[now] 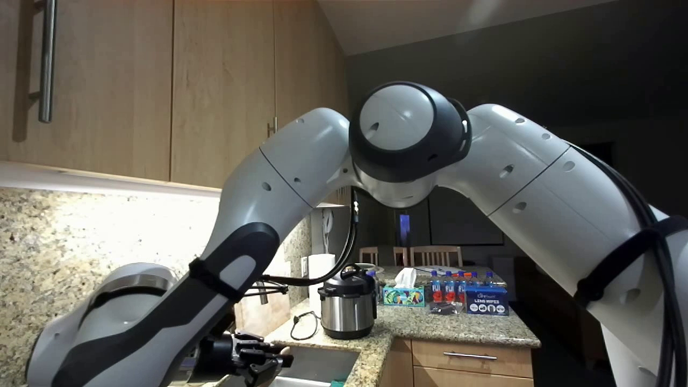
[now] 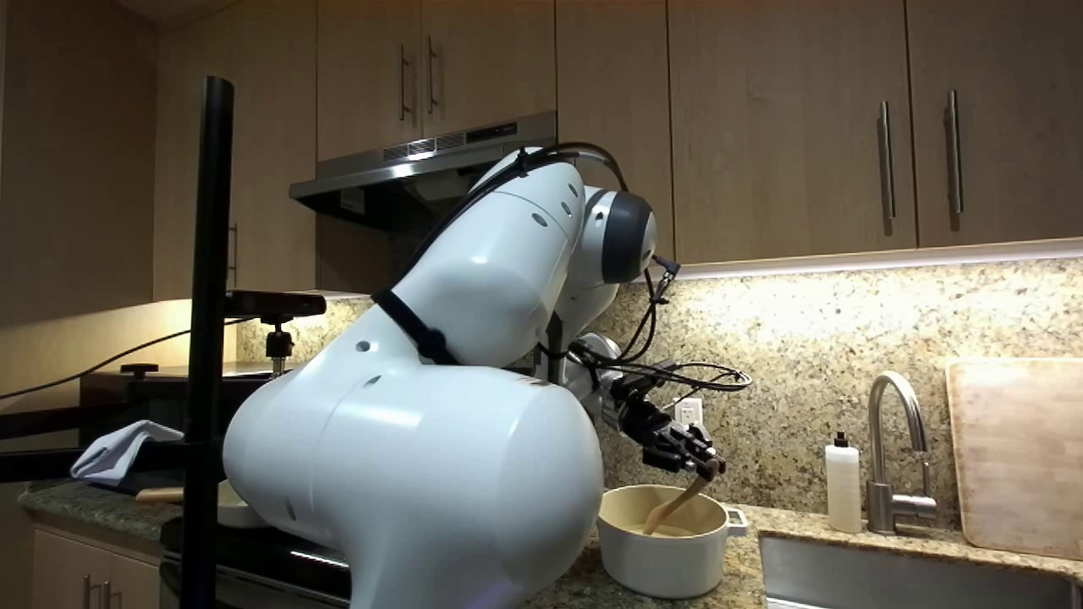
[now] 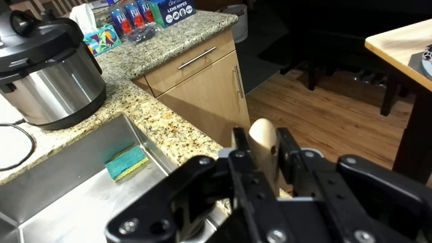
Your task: Use the wooden spoon to stir the contents in the white pot
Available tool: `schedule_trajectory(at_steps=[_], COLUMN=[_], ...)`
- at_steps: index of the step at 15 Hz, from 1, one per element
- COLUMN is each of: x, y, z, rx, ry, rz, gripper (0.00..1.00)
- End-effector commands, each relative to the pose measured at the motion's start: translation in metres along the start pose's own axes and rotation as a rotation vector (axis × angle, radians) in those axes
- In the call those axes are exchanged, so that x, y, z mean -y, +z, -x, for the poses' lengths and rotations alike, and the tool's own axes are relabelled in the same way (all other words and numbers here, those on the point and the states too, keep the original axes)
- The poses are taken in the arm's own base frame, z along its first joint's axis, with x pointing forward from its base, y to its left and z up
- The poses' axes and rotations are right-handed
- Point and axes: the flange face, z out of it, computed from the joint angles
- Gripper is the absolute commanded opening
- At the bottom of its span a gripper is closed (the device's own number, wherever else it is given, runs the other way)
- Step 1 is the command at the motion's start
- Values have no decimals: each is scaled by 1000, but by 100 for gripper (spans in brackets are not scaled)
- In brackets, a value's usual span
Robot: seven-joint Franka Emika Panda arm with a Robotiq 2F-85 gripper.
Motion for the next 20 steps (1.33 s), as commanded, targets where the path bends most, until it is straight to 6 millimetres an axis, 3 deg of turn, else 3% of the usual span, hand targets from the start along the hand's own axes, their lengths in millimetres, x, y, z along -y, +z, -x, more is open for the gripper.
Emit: schedule_trajectory(at_steps=[1, 6, 11, 15, 20], x=[10, 12, 1, -14, -16], y=[-3, 10, 30, 38, 32], z=[15, 29, 45, 36, 21], rx=[8, 17, 14, -2, 5], ry=[-84, -125, -87, -27, 21], rz=[18, 32, 10, -26, -25], gripper=[9, 9, 9, 9, 9])
